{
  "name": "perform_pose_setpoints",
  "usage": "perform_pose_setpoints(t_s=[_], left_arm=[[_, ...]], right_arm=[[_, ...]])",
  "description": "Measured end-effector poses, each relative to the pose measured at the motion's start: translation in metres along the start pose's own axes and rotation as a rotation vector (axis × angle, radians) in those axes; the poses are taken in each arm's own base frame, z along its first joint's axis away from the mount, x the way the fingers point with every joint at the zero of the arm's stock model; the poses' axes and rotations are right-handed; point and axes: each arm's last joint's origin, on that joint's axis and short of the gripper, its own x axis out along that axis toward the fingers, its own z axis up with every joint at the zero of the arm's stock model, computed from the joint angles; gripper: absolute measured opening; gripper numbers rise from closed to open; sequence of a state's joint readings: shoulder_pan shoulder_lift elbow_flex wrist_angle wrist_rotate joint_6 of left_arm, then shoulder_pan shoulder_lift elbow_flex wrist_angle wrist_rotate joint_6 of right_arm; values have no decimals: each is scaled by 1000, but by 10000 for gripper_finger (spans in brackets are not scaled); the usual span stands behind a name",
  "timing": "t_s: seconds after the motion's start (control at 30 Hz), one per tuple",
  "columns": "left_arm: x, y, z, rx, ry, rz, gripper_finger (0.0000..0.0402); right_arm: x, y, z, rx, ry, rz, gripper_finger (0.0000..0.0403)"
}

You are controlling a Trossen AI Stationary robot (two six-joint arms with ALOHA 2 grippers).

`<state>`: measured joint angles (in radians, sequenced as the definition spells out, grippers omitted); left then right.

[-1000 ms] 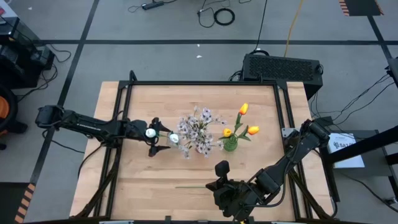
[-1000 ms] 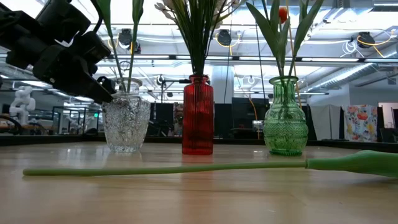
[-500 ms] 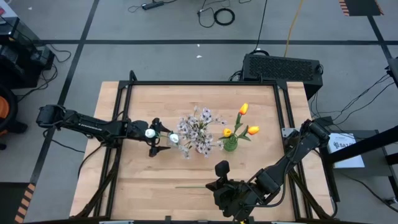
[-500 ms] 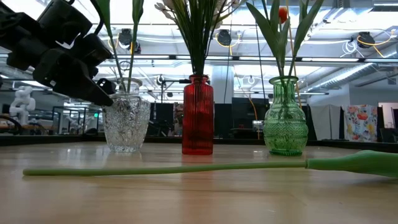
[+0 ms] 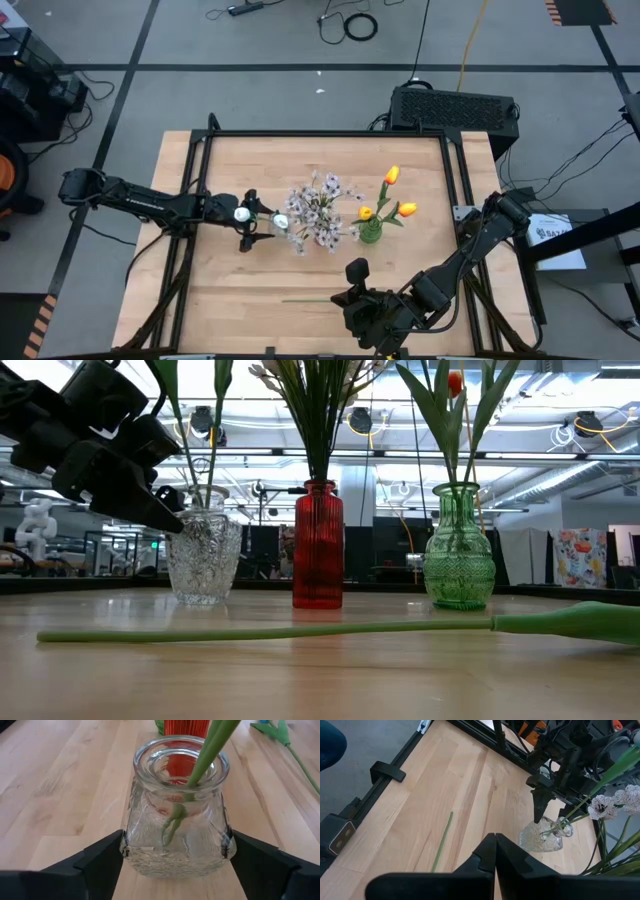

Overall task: Sort flowers into vase by color
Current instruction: Adjust the transparent vase

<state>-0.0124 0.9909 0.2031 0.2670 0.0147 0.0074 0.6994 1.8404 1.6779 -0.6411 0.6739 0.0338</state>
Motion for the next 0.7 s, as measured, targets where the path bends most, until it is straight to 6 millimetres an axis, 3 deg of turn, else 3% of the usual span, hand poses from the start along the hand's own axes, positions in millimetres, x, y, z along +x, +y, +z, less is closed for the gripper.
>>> perform_pose_setpoints(t_s=[0.7], left_arm=[[-12,-3,-2,-52,32,-43,329]], right_arm=[[0,0,-1,-4,5,0,0]])
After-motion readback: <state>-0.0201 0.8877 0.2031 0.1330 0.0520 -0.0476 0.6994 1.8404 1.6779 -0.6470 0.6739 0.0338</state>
